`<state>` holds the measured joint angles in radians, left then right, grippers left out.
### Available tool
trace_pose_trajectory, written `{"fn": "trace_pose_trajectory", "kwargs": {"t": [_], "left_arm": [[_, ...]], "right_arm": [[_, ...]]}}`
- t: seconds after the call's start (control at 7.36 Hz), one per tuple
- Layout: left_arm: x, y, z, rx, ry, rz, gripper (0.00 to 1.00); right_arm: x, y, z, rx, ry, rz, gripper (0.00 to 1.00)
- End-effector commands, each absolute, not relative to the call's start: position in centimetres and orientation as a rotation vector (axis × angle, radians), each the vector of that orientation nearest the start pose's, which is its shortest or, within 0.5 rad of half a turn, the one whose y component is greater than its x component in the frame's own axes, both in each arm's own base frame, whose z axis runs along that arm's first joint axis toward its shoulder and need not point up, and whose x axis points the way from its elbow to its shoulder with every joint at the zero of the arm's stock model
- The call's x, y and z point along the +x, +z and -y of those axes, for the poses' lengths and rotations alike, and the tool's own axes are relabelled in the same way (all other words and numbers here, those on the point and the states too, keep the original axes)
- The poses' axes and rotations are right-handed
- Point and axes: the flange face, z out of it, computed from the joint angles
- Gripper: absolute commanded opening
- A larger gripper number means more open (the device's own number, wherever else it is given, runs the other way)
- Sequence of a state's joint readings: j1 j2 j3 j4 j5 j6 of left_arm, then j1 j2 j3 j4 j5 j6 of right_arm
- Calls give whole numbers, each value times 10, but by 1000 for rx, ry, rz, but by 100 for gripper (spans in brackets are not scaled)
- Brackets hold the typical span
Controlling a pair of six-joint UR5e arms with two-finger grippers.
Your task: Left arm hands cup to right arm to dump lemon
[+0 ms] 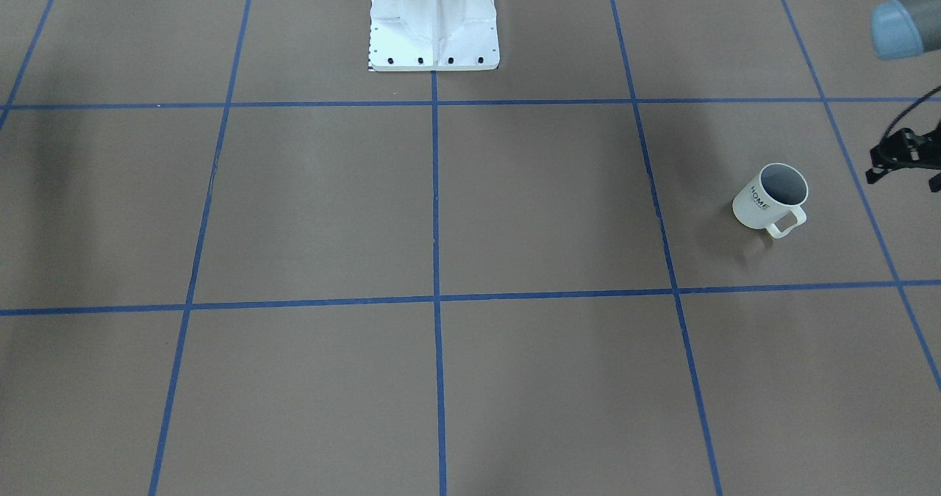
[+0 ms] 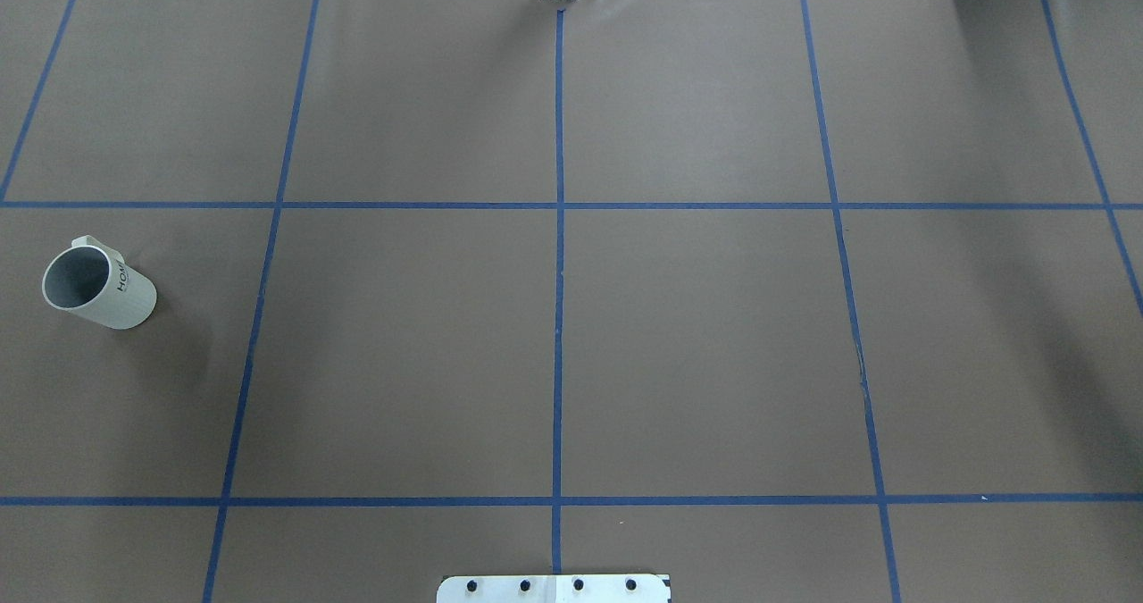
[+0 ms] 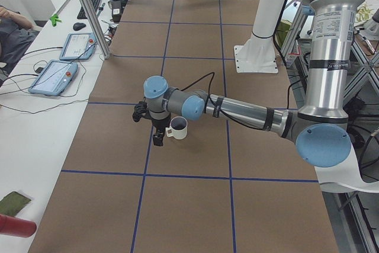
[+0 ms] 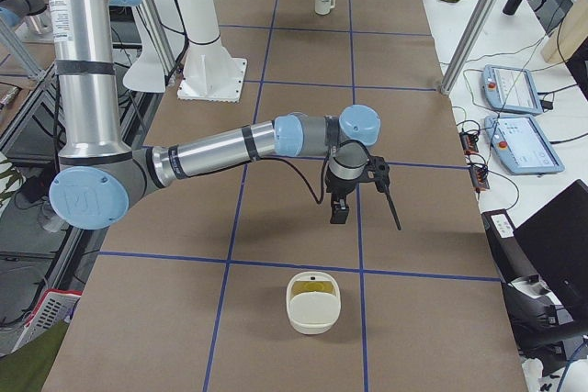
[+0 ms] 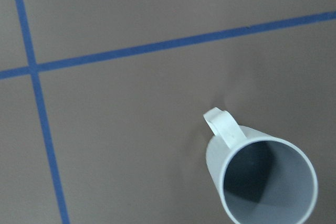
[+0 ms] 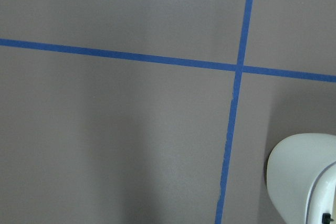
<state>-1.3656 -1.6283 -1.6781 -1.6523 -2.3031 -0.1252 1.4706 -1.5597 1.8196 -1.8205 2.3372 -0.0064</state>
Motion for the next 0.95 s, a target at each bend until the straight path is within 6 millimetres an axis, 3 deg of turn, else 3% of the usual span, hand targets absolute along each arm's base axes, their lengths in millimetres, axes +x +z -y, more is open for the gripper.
{"fn": "trace_pose_trajectory", "kwargs": {"t": [0.0, 0.14, 0.27, 0.68, 0.82], "left_arm": [[-23, 601, 568, 113, 96, -767, 100], [-41, 611, 568, 159, 191, -750, 100], [-51, 608, 569, 189, 218, -746, 100], [-52, 623, 562, 188, 224, -731, 100], [-52, 612, 568, 201, 221, -725, 100]], "right_arm": [[36, 586, 456, 8, -80, 806, 100], [36, 598, 446, -14, -67, 819, 100], [40, 603, 441, -11, -59, 819, 100], [45, 624, 416, 32, -65, 814, 100], [45, 629, 409, 38, -64, 812, 100]]}}
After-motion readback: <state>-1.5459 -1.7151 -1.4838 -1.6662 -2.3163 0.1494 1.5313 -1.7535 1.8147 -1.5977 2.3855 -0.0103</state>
